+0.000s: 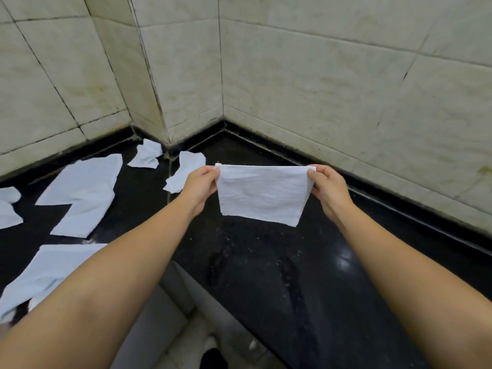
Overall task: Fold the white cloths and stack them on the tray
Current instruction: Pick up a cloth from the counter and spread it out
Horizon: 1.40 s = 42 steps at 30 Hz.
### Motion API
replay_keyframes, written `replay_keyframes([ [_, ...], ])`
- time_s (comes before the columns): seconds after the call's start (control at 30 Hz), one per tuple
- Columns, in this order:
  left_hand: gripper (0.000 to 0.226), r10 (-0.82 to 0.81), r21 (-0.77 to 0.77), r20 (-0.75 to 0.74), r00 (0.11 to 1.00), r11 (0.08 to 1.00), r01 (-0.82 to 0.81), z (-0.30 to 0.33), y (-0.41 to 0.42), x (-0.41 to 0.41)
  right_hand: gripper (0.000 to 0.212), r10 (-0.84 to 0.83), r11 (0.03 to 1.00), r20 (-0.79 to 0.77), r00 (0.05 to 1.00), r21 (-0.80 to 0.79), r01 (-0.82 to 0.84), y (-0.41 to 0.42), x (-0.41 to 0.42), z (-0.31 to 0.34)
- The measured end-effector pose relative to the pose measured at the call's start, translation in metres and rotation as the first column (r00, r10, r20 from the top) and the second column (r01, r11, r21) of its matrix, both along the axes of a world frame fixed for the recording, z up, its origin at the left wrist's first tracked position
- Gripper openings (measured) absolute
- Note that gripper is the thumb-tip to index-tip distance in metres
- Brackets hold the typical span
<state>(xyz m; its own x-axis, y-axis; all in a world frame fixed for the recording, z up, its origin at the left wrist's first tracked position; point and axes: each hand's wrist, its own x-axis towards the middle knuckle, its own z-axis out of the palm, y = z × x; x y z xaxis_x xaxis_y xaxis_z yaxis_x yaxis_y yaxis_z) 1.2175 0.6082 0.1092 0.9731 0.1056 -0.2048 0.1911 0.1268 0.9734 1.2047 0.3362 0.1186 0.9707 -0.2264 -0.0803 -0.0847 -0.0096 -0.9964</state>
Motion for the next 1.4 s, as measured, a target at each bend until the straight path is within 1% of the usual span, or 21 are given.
replay_keyframes([
  [0.07, 0.018, 0.000, -0.012, -0.055, 0.998, 1.000, -0.001, -0.012, 0.000, -0.017, 0.013, 0.032, 0.999, -0.036, 0.999, 0.031, -0.031, -0.003, -0.013, -0.013],
  [0.17, 0.020, -0.038, 0.061, -0.187, 0.982, 0.997, 0.051, -0.041, 0.004, -0.044, 0.014, 0.060, 0.996, -0.140, 0.988, -0.056, -0.068, -0.007, -0.036, -0.043],
  [0.3, 0.013, -0.118, 0.172, -0.413, 0.903, 0.964, 0.205, -0.084, 0.004, -0.081, 0.015, 0.068, 0.988, -0.272, 0.960, -0.114, -0.102, -0.014, -0.079, -0.092],
  [0.37, 0.010, -0.147, 0.209, -0.488, 0.860, 0.937, 0.279, -0.099, 0.002, -0.096, 0.012, 0.084, 0.980, -0.336, 0.938, -0.142, -0.139, -0.019, -0.098, -0.115],
  [0.43, 0.009, -0.125, 0.278, -0.494, 0.860, 0.915, 0.293, -0.111, 0.001, -0.102, 0.009, 0.114, 0.968, -0.396, 0.911, -0.164, -0.192, -0.022, -0.108, -0.131],
  [0.53, 0.012, -0.058, 0.424, -0.412, 0.909, 0.871, 0.248, -0.124, 0.004, -0.096, 0.012, 0.107, 0.955, -0.416, 0.903, -0.208, -0.210, -0.020, -0.098, -0.139],
  [0.6, 0.014, -0.041, 0.540, -0.349, 0.936, 0.808, 0.237, -0.127, 0.005, -0.088, 0.014, 0.063, 0.935, -0.407, 0.911, -0.296, -0.197, -0.015, -0.081, -0.140],
  [0.67, 0.014, -0.043, 0.650, -0.298, 0.954, 0.722, 0.235, -0.125, 0.002, -0.077, 0.013, 0.022, 0.897, -0.399, 0.917, -0.396, -0.194, -0.010, -0.062, -0.137],
  [0.73, 0.012, -0.037, 0.716, -0.268, 0.963, 0.661, 0.224, -0.125, -0.001, -0.064, 0.011, -0.006, 0.853, -0.395, 0.919, -0.482, -0.202, -0.006, -0.044, -0.134],
  [0.87, 0.013, -0.017, 0.805, -0.292, 0.956, 0.536, 0.255, -0.132, -0.006, -0.046, 0.014, -0.044, 0.773, -0.433, 0.900, -0.586, -0.244, -0.002, -0.022, -0.137],
  [0.93, 0.013, -0.044, 0.853, -0.306, 0.951, 0.430, 0.295, -0.137, -0.005, -0.043, 0.014, -0.057, 0.709, -0.455, 0.889, -0.645, -0.285, 0.000, -0.018, -0.142],
  [1.0, 0.013, -0.097, 0.901, -0.287, 0.953, 0.309, 0.303, -0.139, -0.007, -0.041, 0.008, -0.071, 0.652, -0.460, 0.885, -0.693, -0.308, 0.001, -0.020, -0.144],
  [1.07, 0.023, -0.187, 0.923, -0.278, 0.942, 0.219, 0.316, -0.141, -0.008, -0.038, 0.023, -0.064, 0.578, -0.415, 0.908, -0.757, -0.305, 0.005, -0.024, -0.142],
  [1.13, 0.030, -0.265, 0.919, -0.319, 0.910, 0.150, 0.365, -0.139, -0.008, -0.033, 0.033, 0.013, 0.484, -0.313, 0.950, -0.829, -0.280, 0.017, -0.029, -0.134],
  [1.17, 0.029, -0.292, 0.909, -0.349, 0.891, 0.124, 0.397, -0.138, -0.007, -0.031, 0.031, 0.082, 0.471, -0.275, 0.958, -0.836, -0.280, 0.028, -0.032, -0.128],
  [1.2, 0.026, -0.307, 0.897, -0.379, 0.873, 0.111, 0.428, -0.136, -0.005, -0.030, 0.026, 0.168, 0.478, -0.263, 0.950, -0.821, -0.312, 0.042, -0.036, -0.123],
  [1.23, 0.023, -0.312, 0.882, -0.404, 0.860, 0.115, 0.457, -0.135, -0.003, -0.029, 0.022, 0.271, 0.480, -0.268, 0.925, -0.795, -0.371, 0.057, -0.042, -0.118],
  [1.27, 0.019, -0.312, 0.868, -0.421, 0.852, 0.134, 0.478, -0.133, -0.001, -0.029, 0.020, 0.382, 0.458, -0.280, 0.881, -0.771, -0.443, 0.074, -0.051, -0.116],
  [1.33, 0.008, -0.308, 0.843, -0.434, 0.847, 0.193, 0.502, -0.130, 0.003, -0.031, 0.023, 0.582, 0.338, -0.296, 0.758, -0.759, -0.556, 0.109, -0.075, -0.117],
  [1.37, 0.004, -0.309, 0.829, -0.437, 0.845, 0.225, 0.511, -0.129, 0.006, -0.033, 0.028, 0.644, 0.258, -0.309, 0.700, -0.773, -0.579, 0.125, -0.089, -0.122],
  [1.4, 0.006, -0.306, 0.816, -0.441, 0.844, 0.254, 0.519, -0.128, 0.008, -0.036, 0.034, 0.670, 0.177, -0.334, 0.663, -0.795, -0.580, 0.138, -0.101, -0.128],
])
